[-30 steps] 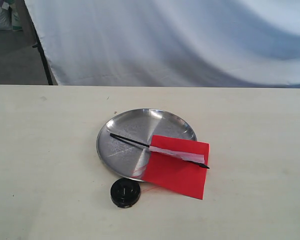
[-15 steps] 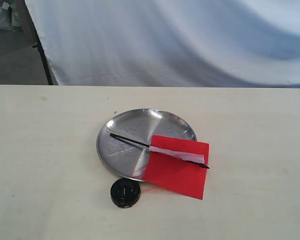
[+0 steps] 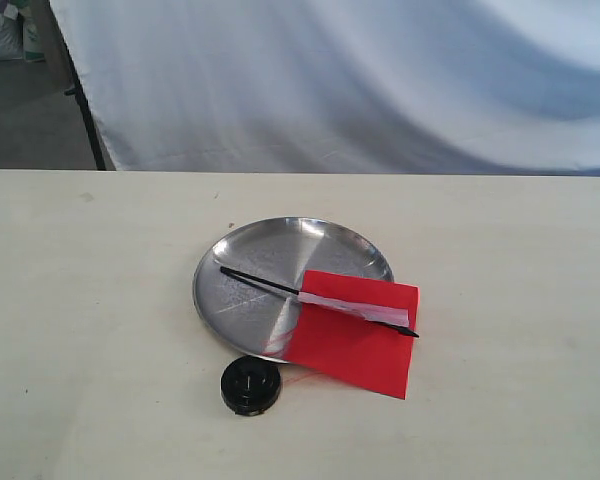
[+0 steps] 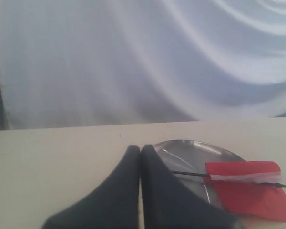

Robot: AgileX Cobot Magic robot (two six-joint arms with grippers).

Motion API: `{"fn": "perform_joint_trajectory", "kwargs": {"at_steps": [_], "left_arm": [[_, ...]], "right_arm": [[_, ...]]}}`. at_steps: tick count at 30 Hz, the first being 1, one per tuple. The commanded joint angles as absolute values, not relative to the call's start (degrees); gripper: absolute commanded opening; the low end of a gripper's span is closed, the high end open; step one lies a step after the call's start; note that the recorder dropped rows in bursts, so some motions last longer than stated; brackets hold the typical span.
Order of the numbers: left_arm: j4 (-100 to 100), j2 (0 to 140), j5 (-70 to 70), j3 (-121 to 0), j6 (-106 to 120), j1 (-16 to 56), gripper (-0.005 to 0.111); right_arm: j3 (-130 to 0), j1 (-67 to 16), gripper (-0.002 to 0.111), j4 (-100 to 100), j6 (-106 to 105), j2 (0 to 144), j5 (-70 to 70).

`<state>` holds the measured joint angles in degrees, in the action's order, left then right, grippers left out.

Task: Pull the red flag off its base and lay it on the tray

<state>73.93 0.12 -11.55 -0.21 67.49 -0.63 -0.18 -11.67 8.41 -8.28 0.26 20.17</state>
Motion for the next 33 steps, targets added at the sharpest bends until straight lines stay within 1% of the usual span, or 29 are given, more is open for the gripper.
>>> {"fn": "perform_joint_trajectory", "kwargs": {"at_steps": [1,4,8,10,19,21,25,27,33], "left_arm": [[73.5,0.0,-12.3,0.0,67.7,-0.8,0.0],[68.1,0.0,-15.5,0.0,64.3,-0.8,0.0],[57.0,0.0,-15.0,0.0,49.1,-0.8,0.0],[52.4,0.0,-15.4,0.0,44.9,-0.8,0.0],[48.3,0.0,-17.1,0.0,46.1,-0.8,0.0],[50.8,0.0,-17.8,0.0,49.7,-0.8,0.0],[69.9,0.0,-18.8,0.0,71.4,-0.8,0.0],[76.9,0.0,-18.6,0.0,78.1,-0.8,0.0],[80.2,0.0,-17.1,0.0,80.5,-0.8,0.0]], "right_arm": [[0.0,-11.8,0.0,8.5,-8.3,0.0,20.0],[0.0,-11.8,0.0,8.5,-8.3,0.0,20.0],[0.0,-11.8,0.0,8.5,-8.3,0.0,20.0],[0.0,-11.8,0.0,8.5,-8.3,0.0,20.0],[0.0,-11.8,0.0,8.5,-8.3,0.0,20.0],[0.0,-11.8,0.0,8.5,-8.3,0.0,20.0],[0.0,-11.8,0.0,8.5,-8.3,0.0,20.0],[0.0,-11.8,0.0,8.5,-8.3,0.0,20.0],[0.0,-11.8,0.0,8.5,-8.3,0.0,20.0]]}}
